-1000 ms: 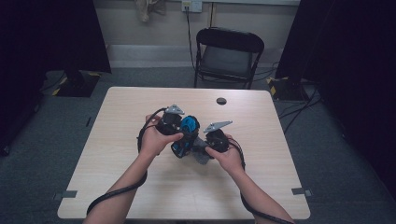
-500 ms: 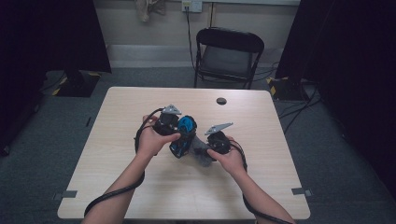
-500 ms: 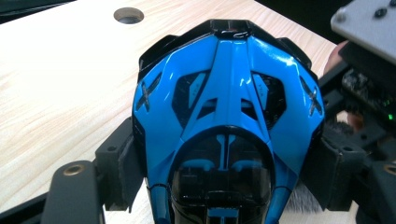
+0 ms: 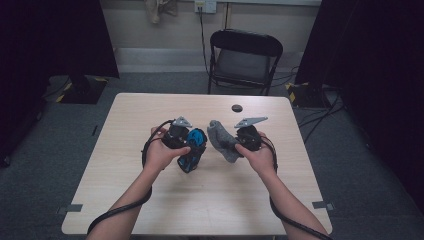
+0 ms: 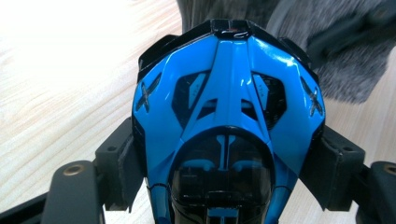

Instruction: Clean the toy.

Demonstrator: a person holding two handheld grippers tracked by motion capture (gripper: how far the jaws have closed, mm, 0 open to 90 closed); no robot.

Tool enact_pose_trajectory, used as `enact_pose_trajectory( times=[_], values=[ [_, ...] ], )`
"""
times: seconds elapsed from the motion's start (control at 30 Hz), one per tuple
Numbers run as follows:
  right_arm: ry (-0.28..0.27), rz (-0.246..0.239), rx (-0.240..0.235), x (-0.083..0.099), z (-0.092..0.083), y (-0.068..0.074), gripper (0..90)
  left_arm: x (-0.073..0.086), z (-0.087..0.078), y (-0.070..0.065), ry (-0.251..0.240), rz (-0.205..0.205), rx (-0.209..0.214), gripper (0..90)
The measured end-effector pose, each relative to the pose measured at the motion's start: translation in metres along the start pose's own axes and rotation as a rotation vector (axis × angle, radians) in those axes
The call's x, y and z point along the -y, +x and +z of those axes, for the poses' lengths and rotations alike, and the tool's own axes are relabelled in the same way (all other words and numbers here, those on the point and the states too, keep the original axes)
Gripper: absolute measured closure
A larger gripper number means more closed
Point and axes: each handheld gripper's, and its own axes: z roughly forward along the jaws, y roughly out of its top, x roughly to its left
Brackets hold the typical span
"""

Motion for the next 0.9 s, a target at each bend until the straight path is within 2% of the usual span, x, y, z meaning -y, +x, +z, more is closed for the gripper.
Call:
enact_pose_trajectory(
  times=[0.13, 0.37, 0.9],
  values=[
    [-0.004, -0.012, -0.024, -0.002, 0.001, 0.007, 76.5, -0.001, 0.003, 0.0, -0.009, 0.002, 0.008, 24.6],
    [0.021, -0.029, -0.064, 0.003, 0.019, 0.018, 76.5, -0.008, 0.004, -0.007, -0.019, 0.018, 0.021, 24.6],
    [0.062, -0.022, -0.102, 0.019, 0.044, 0.03, 76.5, -0.017, -0.001, -0.009, -0.038, 0.026, 0.022, 24.6]
  ],
)
